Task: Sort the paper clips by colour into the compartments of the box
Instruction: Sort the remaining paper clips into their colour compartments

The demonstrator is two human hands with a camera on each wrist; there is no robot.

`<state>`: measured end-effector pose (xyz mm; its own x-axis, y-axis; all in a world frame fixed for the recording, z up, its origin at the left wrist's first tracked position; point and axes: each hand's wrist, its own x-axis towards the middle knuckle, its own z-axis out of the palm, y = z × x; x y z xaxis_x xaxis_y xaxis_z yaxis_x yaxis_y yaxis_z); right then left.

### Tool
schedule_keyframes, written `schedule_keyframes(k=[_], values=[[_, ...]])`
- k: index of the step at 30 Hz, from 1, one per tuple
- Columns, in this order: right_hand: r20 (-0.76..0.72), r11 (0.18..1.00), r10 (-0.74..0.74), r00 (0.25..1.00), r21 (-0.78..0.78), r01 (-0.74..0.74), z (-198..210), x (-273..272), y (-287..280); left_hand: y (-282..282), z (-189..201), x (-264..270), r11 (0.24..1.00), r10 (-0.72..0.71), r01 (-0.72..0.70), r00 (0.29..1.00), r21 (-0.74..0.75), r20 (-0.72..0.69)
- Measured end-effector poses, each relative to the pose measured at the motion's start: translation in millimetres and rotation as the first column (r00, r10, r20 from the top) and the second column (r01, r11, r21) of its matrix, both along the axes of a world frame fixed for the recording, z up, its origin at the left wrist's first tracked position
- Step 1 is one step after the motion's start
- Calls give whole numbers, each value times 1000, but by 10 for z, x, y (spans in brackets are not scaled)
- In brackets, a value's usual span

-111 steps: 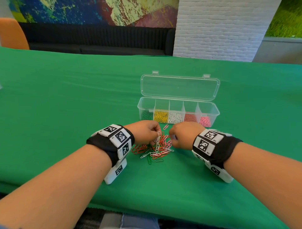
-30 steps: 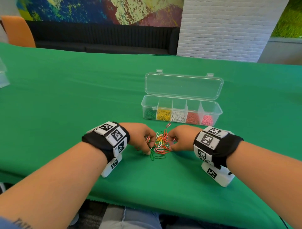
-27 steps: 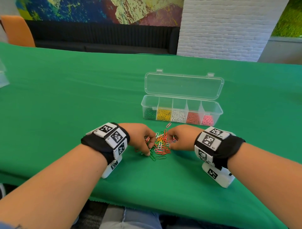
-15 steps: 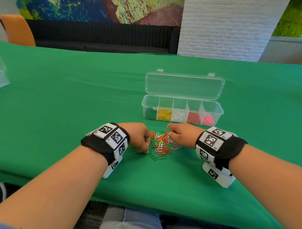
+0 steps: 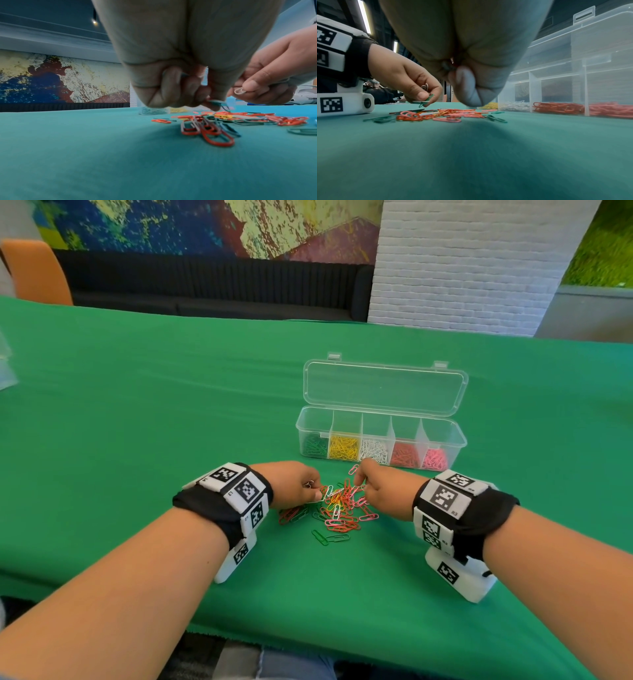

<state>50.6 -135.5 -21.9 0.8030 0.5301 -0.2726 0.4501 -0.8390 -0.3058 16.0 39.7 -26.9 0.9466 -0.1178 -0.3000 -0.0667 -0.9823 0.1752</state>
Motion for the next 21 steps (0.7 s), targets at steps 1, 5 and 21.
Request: schedule_keyframes(k=[1,5,21], values=[[-4,1000,-2,1000,-13,2,11,7,4,0,-4,7,1000,11,-11,1000,-7,5],[-15,996,53,998,-67,-54,65,8,-2,5,-15,21,999,32,-32,999,-4,6],[-86,983,-57,995,171,71,90,210,-81,-5,7,27,972,37,-42,999,-230,-26]])
